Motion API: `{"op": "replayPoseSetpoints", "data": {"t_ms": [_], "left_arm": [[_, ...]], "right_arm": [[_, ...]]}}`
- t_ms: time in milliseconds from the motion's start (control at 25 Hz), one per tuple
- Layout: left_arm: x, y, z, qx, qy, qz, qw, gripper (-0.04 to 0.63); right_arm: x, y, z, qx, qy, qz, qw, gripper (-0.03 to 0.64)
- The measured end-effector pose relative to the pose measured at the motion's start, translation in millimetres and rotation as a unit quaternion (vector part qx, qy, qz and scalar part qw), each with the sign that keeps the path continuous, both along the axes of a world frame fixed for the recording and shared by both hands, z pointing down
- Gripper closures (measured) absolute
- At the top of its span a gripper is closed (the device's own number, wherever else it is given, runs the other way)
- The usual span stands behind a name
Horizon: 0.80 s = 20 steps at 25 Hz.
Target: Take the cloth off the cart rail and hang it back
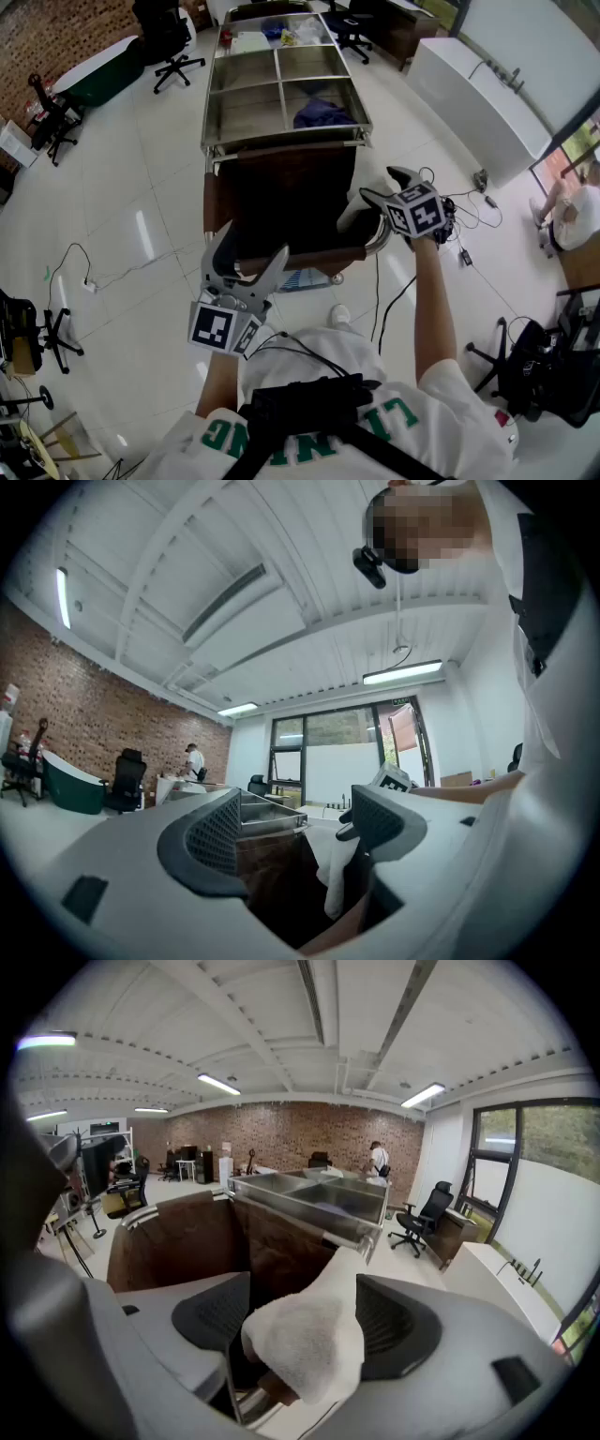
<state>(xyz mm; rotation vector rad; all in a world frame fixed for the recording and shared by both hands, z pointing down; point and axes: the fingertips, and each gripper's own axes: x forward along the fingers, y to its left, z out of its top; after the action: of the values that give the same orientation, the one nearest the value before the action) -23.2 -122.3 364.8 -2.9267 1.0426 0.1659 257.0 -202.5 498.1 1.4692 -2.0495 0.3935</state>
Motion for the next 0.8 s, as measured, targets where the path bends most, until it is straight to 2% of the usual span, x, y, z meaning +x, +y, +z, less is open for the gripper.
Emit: {"op": "replayPoseSetpoints", "data": {"t_ms": [160,240,320,520,640,800], "left_arm": [[-9.8,2.4,1.9,-0.002,0.002,-0.011,0.9999,0.232],[-14.6,2.5,3.3,-0.005,0.003,-0.016,0.9998,0.232],[-17.1,3.7,4.3,-0.008,0.005,-0.019,0.9998,0.232],[-20.0,8.1,4.2,-0.007,0.006,-0.024,0.9997,0.232],[-22.4,9.2,4.4,-0.009,0.008,-0.026,0.9996,0.232],[-26.0,10.6,-4.4,-0.017,0.036,-0.026,0.9989,0.232]], "right_arm": [[16.1,-4.0,22.8,-0.044,0.025,0.024,0.998,0.270],[20.7,-2.5,27.5,-0.053,0.042,0.029,0.997,0.339],[23.9,1.1,30.3,-0.059,0.064,0.034,0.996,0.364],[28.4,5.2,31.0,-0.047,0.087,0.048,0.994,0.409],[23.2,4.8,23.8,-0.029,0.080,0.046,0.995,0.435],[17.4,5.9,10.2,-0.008,0.063,0.055,0.996,0.493]]}}
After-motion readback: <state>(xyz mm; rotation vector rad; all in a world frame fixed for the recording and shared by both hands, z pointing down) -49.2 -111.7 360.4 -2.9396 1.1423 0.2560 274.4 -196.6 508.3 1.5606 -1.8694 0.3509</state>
